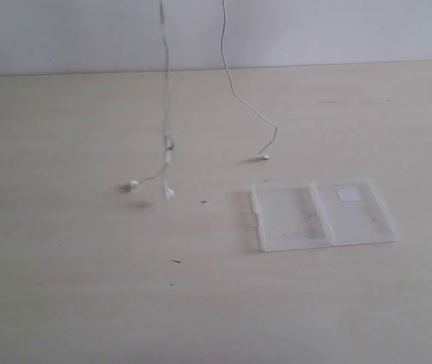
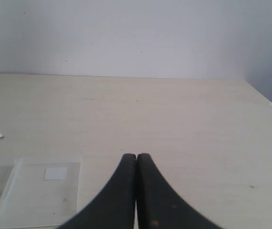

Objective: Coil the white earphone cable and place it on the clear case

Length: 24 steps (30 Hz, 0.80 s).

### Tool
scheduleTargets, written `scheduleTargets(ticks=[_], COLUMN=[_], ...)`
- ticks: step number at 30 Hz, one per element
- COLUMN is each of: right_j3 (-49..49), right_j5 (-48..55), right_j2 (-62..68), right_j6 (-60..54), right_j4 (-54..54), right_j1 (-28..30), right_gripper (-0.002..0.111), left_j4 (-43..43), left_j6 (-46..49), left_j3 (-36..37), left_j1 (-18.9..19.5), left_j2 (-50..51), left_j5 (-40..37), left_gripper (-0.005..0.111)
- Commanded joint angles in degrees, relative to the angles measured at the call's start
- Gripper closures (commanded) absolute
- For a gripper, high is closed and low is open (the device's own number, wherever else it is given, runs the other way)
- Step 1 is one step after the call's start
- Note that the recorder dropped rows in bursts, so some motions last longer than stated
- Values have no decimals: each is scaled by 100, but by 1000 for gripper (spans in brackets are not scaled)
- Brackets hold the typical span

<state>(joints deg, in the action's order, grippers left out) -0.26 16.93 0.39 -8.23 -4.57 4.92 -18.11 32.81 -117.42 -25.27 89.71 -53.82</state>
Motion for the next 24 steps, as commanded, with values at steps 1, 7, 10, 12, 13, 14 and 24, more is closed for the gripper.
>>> scheduleTargets(ticks=[1,7,10,12,13,14,24], right_j3=[26,26,26,26,26,26,26], right_j5=[-32,-32,-32,-32,-32,-32,-32], right_j2=[-39,-39,-39,-39,-39,-39,-39], right_j6=[2,2,2,2,2,2,2], right_j4=[-4,-4,-4,-4,-4,-4,-4], right_j1=[-24,-24,-24,-24,-24,-24,-24], right_gripper=[108,108,108,108,108,108,108], left_j4=[-428,-557,-531,-530,-530,-519,-520], left_j6=[-54,-67,-67,-67,-52,-52,-39], left_j3=[-245,-419,-455,-455,-455,-455,-455], left_j1=[9,9,9,9,9,9,9], left_j2=[-55,-55,-65,-65,-65,-65,-126], left_j5=[62,73,73,62,48,35,-11], left_gripper=[107,107,107,107,107,107,107])
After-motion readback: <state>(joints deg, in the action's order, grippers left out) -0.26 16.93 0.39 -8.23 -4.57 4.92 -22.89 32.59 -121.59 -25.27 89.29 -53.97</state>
